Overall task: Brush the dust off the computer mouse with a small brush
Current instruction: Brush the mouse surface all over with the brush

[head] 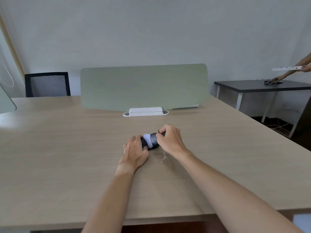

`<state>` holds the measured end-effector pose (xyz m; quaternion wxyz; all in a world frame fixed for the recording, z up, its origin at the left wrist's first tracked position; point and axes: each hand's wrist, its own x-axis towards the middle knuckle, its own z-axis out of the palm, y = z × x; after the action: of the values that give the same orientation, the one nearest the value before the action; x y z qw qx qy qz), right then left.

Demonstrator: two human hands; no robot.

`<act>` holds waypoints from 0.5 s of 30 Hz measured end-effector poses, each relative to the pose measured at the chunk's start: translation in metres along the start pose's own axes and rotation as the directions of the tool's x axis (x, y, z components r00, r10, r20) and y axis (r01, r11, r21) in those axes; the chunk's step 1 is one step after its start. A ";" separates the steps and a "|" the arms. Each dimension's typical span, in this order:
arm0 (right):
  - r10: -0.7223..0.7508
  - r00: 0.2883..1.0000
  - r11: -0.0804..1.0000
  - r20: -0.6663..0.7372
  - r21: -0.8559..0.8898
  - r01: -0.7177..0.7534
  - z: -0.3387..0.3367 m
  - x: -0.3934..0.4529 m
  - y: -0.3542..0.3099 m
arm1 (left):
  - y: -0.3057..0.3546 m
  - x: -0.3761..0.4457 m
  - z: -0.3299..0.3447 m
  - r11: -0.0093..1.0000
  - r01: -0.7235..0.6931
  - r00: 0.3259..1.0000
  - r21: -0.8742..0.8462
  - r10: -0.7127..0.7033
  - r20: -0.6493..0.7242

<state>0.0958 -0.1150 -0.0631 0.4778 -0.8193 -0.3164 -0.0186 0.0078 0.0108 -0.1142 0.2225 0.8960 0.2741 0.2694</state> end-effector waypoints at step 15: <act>0.077 0.996 0.995 -0.039 -0.065 -0.080 -0.006 0.005 0.000 | 0.006 -0.005 -0.004 0.999 0.010 1.000 0.050 -0.010 0.004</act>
<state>0.1016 -0.1176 -0.0581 0.4564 -0.8461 -0.2743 -0.0253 0.0045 0.0047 -0.1101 0.2021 0.9004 0.2847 0.2596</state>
